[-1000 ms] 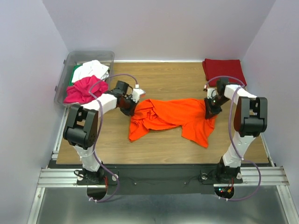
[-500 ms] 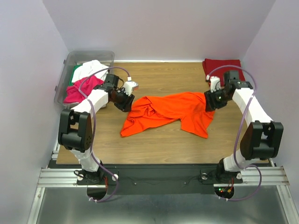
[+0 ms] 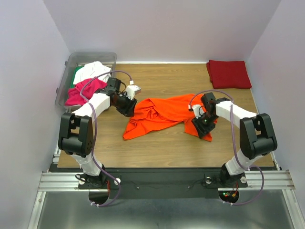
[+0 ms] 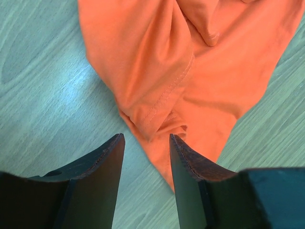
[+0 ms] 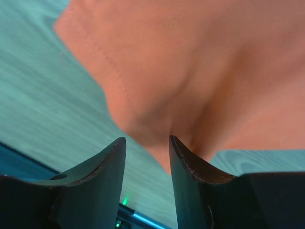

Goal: Fold and stack the t-shirts
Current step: Flatten the tshirt out

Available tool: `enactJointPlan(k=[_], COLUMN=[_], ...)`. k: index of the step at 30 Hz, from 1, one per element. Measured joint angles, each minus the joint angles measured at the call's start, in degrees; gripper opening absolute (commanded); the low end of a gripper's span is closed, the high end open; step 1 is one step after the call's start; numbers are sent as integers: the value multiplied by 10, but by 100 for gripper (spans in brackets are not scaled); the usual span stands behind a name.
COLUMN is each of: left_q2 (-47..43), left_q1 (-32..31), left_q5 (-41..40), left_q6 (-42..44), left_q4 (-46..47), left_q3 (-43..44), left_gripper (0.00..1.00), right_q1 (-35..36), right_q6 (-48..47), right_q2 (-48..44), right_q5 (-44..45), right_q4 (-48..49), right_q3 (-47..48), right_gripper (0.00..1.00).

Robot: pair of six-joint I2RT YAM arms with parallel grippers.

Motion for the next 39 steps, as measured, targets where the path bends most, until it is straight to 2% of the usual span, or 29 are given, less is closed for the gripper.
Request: enactJointPlan(k=[4,6,7,8,11,23,31,33,34,36,37,39], left_q2=[0,0,0,0,0,4,75,91,97,108,110,111], left_q1=[0,-2,-3,-7,-20,-99,-132,-132,-132,-131,-131,-130], left_q5=[0,1,0,0,-2,-35,-85,-104,-114,-131,-138,-143], left_q6=[-1,-2,-2,-3,-4,-7,-20,-22,-23,-24,-23,-21], left_q4=[0,0,1,2,7,40,75,85,87,90,92,92], left_q3=[0,0,0,0,0,-1,44,47,47,47,47,47], left_gripper=[57,59,59,59,59,59,56,45,24,5,0,0], right_q1=[6,7,7,7,8,11,5,-2,-8,-22,-28,-40], right_q6=[7,11,12,13,16,41,73,78,80,82,84,86], right_q2=[14,14,14,14,15,-26,-107,-113,-114,-114,-114,-114], right_q5=[26,39,46,54,69,69,71,74,76,78,80,83], right_q4=[23,28,31,35,46,52,54,56,57,57,57,56], right_q3=[-13,-14,-15,-16,-19,-19,50,70,76,83,83,83], right_gripper=[47,40,35,19,1,1,1,1,1,1,1,1])
